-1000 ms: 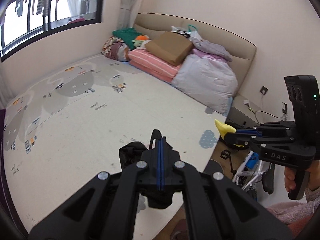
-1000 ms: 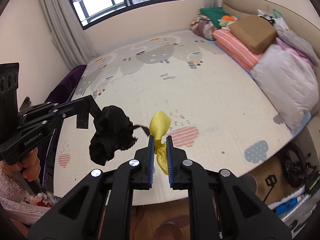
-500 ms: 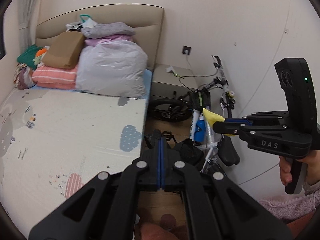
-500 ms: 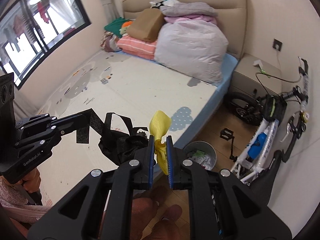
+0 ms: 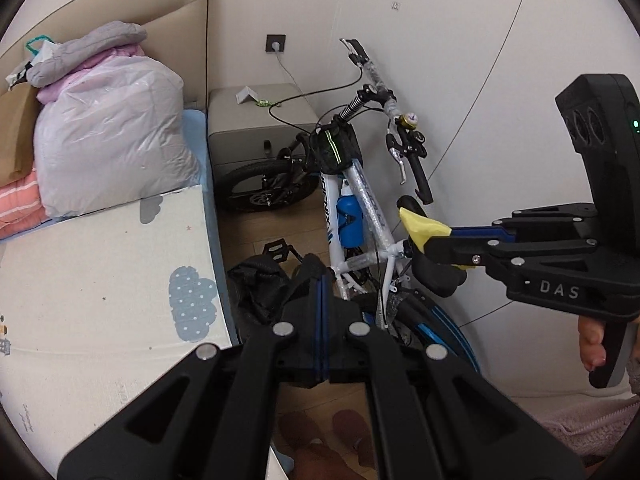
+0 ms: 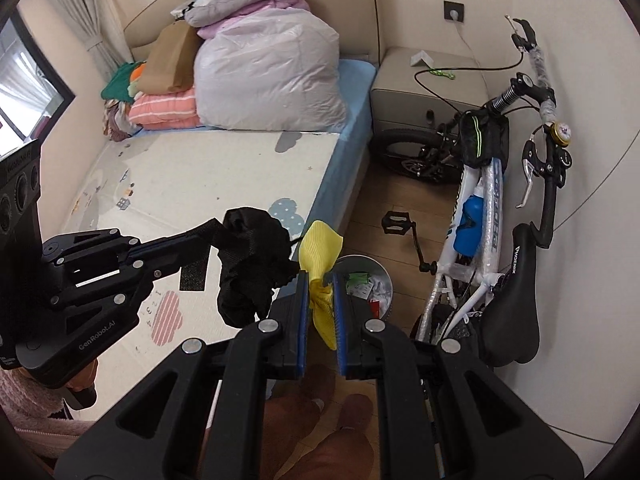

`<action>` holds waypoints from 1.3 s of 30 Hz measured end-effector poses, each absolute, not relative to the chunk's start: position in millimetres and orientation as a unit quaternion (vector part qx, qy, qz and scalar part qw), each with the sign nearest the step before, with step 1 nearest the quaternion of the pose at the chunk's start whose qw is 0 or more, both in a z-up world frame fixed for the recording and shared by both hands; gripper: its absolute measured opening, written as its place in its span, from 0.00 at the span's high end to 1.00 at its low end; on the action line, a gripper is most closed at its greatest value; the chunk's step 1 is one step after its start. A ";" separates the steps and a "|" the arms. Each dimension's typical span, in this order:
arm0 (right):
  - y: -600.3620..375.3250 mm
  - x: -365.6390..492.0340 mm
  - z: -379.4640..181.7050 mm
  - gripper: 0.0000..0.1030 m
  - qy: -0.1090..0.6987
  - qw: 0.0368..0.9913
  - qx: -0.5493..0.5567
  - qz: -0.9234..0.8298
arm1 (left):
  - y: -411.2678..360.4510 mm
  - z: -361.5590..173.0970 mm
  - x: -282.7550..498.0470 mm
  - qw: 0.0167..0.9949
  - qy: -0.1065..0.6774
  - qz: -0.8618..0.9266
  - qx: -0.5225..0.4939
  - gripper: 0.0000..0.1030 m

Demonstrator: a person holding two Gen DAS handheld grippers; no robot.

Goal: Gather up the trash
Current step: 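Lift and carry the black cloth and yellow bow to the grey bin, then open both tools over the grey bin to drop the cloth and bow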

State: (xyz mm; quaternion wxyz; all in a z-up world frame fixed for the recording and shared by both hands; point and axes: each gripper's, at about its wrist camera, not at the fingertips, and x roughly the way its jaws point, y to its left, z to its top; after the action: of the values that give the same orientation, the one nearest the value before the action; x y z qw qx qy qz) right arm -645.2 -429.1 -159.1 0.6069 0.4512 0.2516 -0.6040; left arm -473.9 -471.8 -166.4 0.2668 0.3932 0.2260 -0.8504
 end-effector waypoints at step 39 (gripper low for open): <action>-542.2 -666.3 -393.6 0.52 0.321 0.567 0.542 -0.531 | -579.3 -411.1 -513.9 0.274 0.264 -0.761 0.526 0.50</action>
State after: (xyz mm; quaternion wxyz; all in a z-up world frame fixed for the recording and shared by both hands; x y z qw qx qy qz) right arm -666.3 -542.2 -393.6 0.5670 0.5422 0.3209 -0.5306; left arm -513.9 -579.3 -411.1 0.2736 0.5260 0.2644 -0.7607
